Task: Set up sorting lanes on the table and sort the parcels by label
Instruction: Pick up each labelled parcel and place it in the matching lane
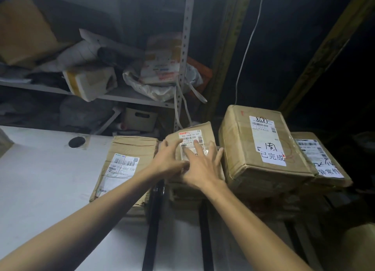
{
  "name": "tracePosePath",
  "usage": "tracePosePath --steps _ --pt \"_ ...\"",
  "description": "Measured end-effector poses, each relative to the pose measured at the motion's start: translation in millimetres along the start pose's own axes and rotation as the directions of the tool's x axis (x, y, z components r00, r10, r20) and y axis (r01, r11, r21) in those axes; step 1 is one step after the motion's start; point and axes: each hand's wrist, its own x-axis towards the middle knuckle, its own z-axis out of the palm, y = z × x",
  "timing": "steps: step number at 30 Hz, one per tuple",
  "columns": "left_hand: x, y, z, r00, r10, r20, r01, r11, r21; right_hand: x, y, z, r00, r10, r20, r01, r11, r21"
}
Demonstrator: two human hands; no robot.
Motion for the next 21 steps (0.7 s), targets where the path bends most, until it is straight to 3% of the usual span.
tracePosePath --steps 9,14,17,21 --pt "3 8 -5 0.972 0.035 -0.234 -0.052 0.996 -0.066 12 -15 -14 0.997 0.011 -0.072 0.0 0.989 0.15" --pt "-1 3 -12 0.973 0.055 -0.225 -0.042 0.997 0.059 8 -16 -10 0.992 -0.035 -0.117 0.053 0.986 0.156" --pt "-10 -7 -6 0.975 0.069 -0.209 -0.061 0.997 0.044 8 -16 -9 0.994 -0.069 -0.086 0.076 0.994 0.079" --pt "-9 -13 -11 0.976 0.069 -0.206 -0.068 0.998 0.014 6 -15 -4 0.994 -0.053 -0.094 0.068 0.984 0.163"
